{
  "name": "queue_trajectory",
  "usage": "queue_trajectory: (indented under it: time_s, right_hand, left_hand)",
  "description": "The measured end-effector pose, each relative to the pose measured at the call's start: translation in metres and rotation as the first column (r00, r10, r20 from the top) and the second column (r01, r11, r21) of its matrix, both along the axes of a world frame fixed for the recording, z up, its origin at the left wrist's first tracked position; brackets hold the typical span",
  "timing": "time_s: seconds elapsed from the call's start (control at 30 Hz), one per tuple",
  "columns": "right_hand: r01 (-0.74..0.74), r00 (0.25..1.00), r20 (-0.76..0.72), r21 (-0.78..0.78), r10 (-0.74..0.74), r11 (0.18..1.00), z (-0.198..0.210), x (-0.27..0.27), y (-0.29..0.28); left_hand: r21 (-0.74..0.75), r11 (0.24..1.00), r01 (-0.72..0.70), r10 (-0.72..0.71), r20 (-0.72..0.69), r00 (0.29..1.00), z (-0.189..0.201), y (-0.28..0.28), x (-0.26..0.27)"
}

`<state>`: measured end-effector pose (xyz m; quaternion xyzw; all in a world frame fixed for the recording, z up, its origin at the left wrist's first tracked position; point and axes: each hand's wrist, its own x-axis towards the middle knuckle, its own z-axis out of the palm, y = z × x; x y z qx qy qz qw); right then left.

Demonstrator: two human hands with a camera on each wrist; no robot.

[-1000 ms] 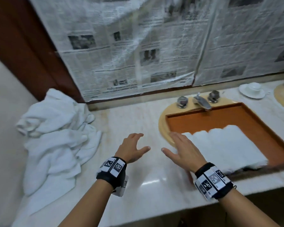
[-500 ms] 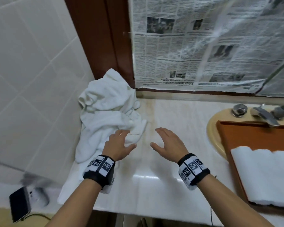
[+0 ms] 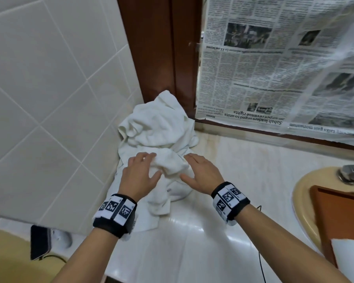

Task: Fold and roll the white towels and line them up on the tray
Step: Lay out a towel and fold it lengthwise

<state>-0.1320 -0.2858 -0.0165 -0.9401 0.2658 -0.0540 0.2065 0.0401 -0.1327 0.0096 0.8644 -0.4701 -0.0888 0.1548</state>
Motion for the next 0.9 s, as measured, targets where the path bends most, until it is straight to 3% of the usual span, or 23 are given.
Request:
queue_trajectory:
  time_s: [0.13,0.27,0.4,0.57,0.7,0.8,0.9]
  right_hand:
    - [-0.017,0.999,-0.032,0.079,0.02,0.997,0.002,0.032,-0.011]
    - [0.003,0.996,-0.084,0.238,0.018,0.971,-0.013,0.056,-0.01]
    - [0.053,0.998,-0.06,0.293,-0.037,0.955,-0.029,0.059,-0.01]
    - [0.028,0.998,0.045,0.222,-0.038,0.975,-0.016,0.035,-0.005]
    - [0.016,0.983,0.169,0.344,-0.078,0.939,0.006,0.004,-0.003]
    - [0.052,0.98,0.147,0.453,-0.132,0.89,0.025,-0.021,-0.002]
    - [0.053,0.985,0.122,0.45,-0.12,0.891,0.04,-0.047,0.004]
  left_hand:
    - [0.029,0.992,-0.12,0.121,-0.003,0.993,0.003,-0.017,0.023]
    - [0.182,0.976,-0.119,0.13,-0.048,0.99,-0.009,-0.029,0.037]
    - [0.106,0.989,-0.101,0.121,-0.203,0.972,-0.017,-0.028,0.039]
    - [0.105,0.993,-0.047,0.073,-0.26,0.963,-0.012,-0.02,0.036]
    - [0.141,0.988,0.056,-0.021,-0.239,0.971,0.002,-0.018,0.025]
    - [0.129,0.988,0.081,-0.051,-0.225,0.973,0.009,-0.02,0.014]
    - [0.048,0.983,0.175,-0.155,-0.278,0.948,0.015,-0.023,0.0]
